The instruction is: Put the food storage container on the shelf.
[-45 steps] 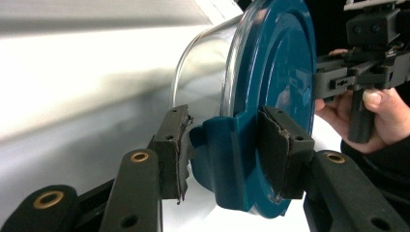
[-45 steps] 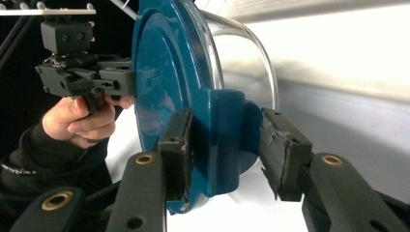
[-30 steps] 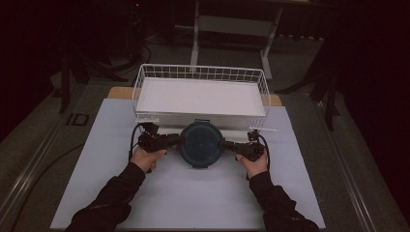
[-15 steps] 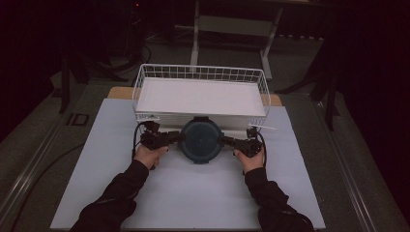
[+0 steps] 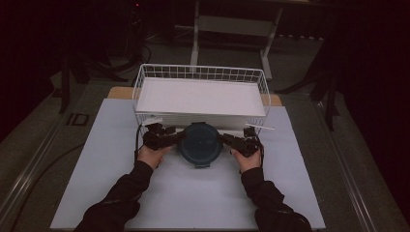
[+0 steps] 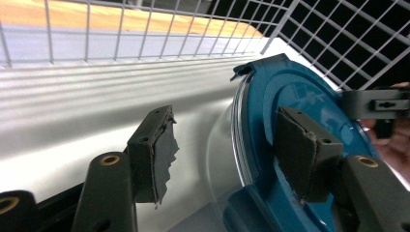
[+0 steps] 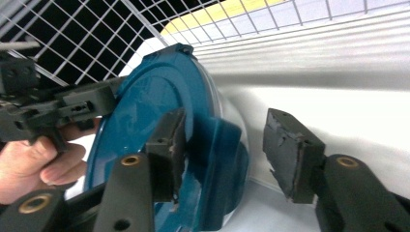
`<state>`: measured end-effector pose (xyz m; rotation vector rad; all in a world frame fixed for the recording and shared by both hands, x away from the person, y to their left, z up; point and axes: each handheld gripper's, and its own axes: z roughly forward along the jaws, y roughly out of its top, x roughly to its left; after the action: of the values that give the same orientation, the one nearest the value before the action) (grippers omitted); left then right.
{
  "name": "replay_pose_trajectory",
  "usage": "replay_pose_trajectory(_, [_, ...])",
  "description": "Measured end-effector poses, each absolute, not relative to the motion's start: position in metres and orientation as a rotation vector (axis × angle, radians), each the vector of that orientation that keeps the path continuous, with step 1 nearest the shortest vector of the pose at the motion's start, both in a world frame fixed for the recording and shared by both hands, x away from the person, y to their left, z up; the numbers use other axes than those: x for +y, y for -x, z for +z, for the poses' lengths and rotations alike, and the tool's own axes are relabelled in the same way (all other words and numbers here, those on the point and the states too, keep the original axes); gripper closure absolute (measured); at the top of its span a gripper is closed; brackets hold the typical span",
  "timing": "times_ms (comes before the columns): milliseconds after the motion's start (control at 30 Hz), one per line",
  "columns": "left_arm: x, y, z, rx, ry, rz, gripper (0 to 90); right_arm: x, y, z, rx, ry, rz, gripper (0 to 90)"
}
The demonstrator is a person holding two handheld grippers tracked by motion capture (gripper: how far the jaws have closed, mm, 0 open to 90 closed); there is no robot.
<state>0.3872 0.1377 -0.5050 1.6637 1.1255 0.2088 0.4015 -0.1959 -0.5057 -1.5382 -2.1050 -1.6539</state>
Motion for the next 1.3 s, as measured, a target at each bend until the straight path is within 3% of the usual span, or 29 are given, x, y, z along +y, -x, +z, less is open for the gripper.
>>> replay_pose_trajectory(433, [0.143,-0.374,-0.501,1.142,-1.668,0.163,41.0,-0.196,-0.394,-0.500,-2.141,1.535,-1.661,50.1])
replay_pose_trajectory(567, [0.147,-0.360,-0.499,1.111,-1.673,0.149,39.5,-0.197,-0.389,-0.498,-2.150,1.504,-1.664,45.8])
replay_pose_trajectory(900, [0.148,-0.329,-0.493,0.990,-1.695,0.165,4.2,-0.204,-0.372,-0.485,-2.206,1.475,-1.685,43.4])
replay_pose_trajectory(1133, [0.148,-0.304,-0.497,0.933,-1.692,0.189,1.8,-0.187,-0.328,-0.484,-2.298,1.344,-1.700,42.0])
replay_pose_trajectory(1167, [0.148,-0.302,-0.497,0.927,-1.688,0.203,1.8,-0.182,-0.316,-0.488,-2.291,1.326,-1.673,51.3])
replay_pose_trajectory(1300, [0.148,-0.298,-0.497,0.908,-1.703,0.236,1.8,-0.176,-0.305,-0.493,-2.310,1.299,-1.625,58.1])
